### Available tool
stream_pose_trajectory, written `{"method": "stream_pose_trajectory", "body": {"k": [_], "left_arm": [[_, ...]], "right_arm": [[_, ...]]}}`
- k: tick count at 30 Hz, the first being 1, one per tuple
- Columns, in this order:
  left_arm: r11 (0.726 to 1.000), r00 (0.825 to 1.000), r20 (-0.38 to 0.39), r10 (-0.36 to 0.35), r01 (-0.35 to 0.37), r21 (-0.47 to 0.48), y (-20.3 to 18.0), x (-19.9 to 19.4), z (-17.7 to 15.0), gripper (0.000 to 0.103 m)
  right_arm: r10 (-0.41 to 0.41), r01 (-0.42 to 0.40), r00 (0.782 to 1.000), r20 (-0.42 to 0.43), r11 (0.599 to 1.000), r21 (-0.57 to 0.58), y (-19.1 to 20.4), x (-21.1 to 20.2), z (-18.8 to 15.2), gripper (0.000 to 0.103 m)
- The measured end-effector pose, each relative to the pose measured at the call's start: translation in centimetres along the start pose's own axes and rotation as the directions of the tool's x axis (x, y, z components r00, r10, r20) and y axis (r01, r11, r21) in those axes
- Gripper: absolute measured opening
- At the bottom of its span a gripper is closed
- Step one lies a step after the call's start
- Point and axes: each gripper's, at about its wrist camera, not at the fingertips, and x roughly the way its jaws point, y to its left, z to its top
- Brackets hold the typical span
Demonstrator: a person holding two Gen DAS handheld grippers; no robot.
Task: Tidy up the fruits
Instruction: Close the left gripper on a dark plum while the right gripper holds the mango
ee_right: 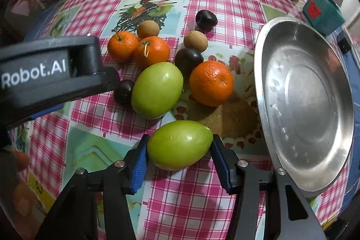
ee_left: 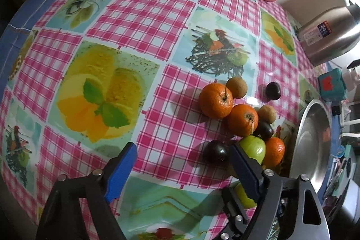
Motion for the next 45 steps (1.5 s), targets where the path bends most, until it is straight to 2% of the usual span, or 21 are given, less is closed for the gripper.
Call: {"method": "stream_pose_trajectory", "body": {"k": [4,10,15,20,25,32,36,39,45], "left_arm": [[0.998,0.999,0.007,-0.051,0.052,-0.019,-0.1,0.2,0.4,0.074],[0.996,0.996,-0.01,-0.085,0.085,-0.033,-0.6,1.3,0.7,0.062],[0.996,0.997,-0.01,-0.077,0.077,-0.034,-0.7,1.7,0.4,0.061],[1.0,1.0,0.001,0.007,-0.007,0.005,-1.2,1.8,0.5,0.062],[1.0,1.0,-0.006,0.022,-0.022,-0.001,-1.0,1.7,0.6,0.064],[0.992,0.995,0.03,0.098,-0.095,-0.085,2.1,0.3,1.2,0.063],[0.99,0.997,0.061,0.052,-0.044,-0.134,3.4,-0.6,1.8,0.063],[0.995,0.998,0.058,0.016,-0.01,-0.101,2.8,-0.5,1.9,0.063],[0.999,1.0,0.017,0.012,-0.011,-0.053,1.8,1.2,1.8,0.06]], "right_arm": [[0.003,-0.003,1.0,-0.004,1.0,-0.004,0.1,0.0,-0.1,0.055],[0.034,-0.033,0.999,-0.015,0.999,0.036,-0.8,-0.3,-0.4,0.055],[0.039,-0.038,0.999,-0.017,0.998,0.049,-1.9,-0.3,-0.4,0.055],[0.044,-0.044,0.999,-0.012,0.998,0.046,-2.2,-0.6,-0.3,0.055],[0.048,-0.048,0.999,-0.008,0.997,0.052,-1.6,-1.2,-0.4,0.055],[0.057,-0.057,0.998,-0.006,0.996,0.063,-2.0,-1.9,-0.3,0.055],[0.065,-0.065,0.998,0.003,0.996,0.068,-2.4,-2.3,-0.2,0.055],[0.068,-0.067,0.998,0.002,0.995,0.069,-2.4,-2.7,-0.1,0.055],[0.068,-0.068,0.998,0.001,0.995,0.077,-2.4,-2.6,-0.2,0.055]]}}
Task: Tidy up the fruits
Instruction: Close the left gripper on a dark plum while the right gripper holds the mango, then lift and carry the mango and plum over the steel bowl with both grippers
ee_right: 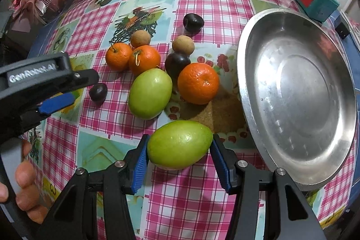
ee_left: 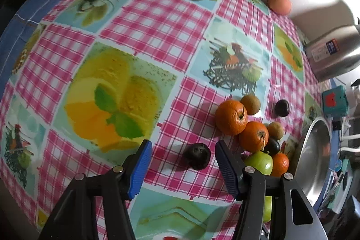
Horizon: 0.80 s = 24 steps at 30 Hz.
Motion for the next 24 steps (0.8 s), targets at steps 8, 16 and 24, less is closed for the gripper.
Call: {"method": "stream_pose_trajectory", "body": {"k": [8,16,24], "left_arm": [[0.998,0.999,-0.028,0.02,-0.018,0.062,-2.2,1.6,-0.8,0.04],[0.997,0.999,-0.032,0.004,-0.002,0.077,-4.0,1.2,-1.2,0.027],[0.998,1.0,-0.003,-0.015,0.015,0.056,-3.1,-0.6,-0.4,0.027]], "right_arm": [[0.001,-0.001,1.0,-0.006,1.0,0.006,-0.3,0.1,0.0,0.055],[0.004,-0.004,1.0,-0.004,1.0,0.009,-0.4,0.1,0.1,0.055],[0.014,-0.014,1.0,0.015,1.0,0.017,-0.7,-0.6,0.4,0.055]]}}
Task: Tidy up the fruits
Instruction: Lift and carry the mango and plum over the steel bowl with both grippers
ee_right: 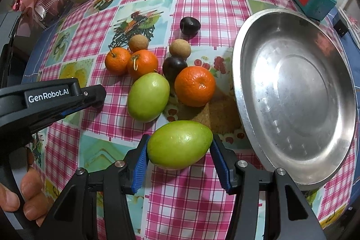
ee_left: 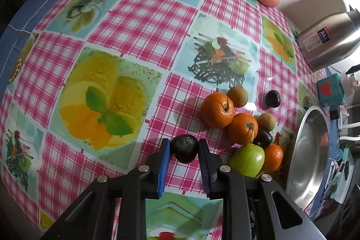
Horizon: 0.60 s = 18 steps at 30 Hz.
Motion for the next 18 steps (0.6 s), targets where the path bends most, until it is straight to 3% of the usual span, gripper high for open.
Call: {"method": "stream_pose_trajectory", "body": {"k": [8,18], "left_arm": [[1.0,0.998,0.061,-0.03,0.03,0.002,-0.2,-2.6,0.3,0.027],[0.999,0.995,0.087,-0.05,0.048,0.024,-1.0,-4.0,-0.1,0.027]], "right_arm": [[0.026,-0.028,0.997,0.075,0.999,0.029,-0.7,-2.4,0.6,0.055],[-0.004,-0.012,0.991,0.133,0.993,0.12,-3.6,-3.9,1.0,0.055]]}}
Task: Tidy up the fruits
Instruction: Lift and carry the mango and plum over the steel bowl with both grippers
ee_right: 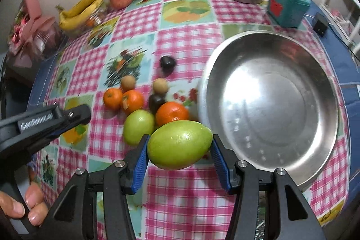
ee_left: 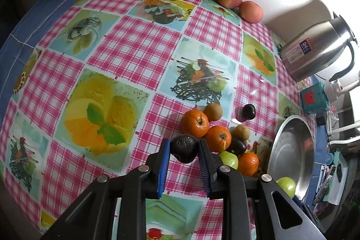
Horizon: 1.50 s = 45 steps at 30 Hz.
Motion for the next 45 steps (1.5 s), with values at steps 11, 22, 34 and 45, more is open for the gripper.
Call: {"method": "stream_pose_trajectory", "body": {"k": [11,22,34,45], "left_arm": [[0.995,1.0,-0.013,-0.028,0.029,0.093,-4.3,0.3,-1.6,0.027],[0.974,0.998,-0.026,-0.06,0.064,0.218,-9.4,0.6,-3.5,0.027],[0.906,0.992,0.05,-0.118,0.087,0.415,-16.0,1.4,-5.7,0.027],[0.86,0.993,0.065,-0.099,0.053,0.507,-19.2,4.5,-6.4,0.027]], "right_arm": [[-0.115,0.103,0.993,0.04,0.969,0.224,-8.3,-1.2,1.2,0.055],[-0.194,0.168,0.981,0.03,0.908,0.383,-14.8,-1.7,0.8,0.055],[-0.247,0.179,0.958,0.146,0.913,0.366,-15.2,-2.8,1.4,0.055],[-0.29,0.217,0.944,0.157,0.905,0.366,-16.3,-1.5,1.7,0.055]]}}
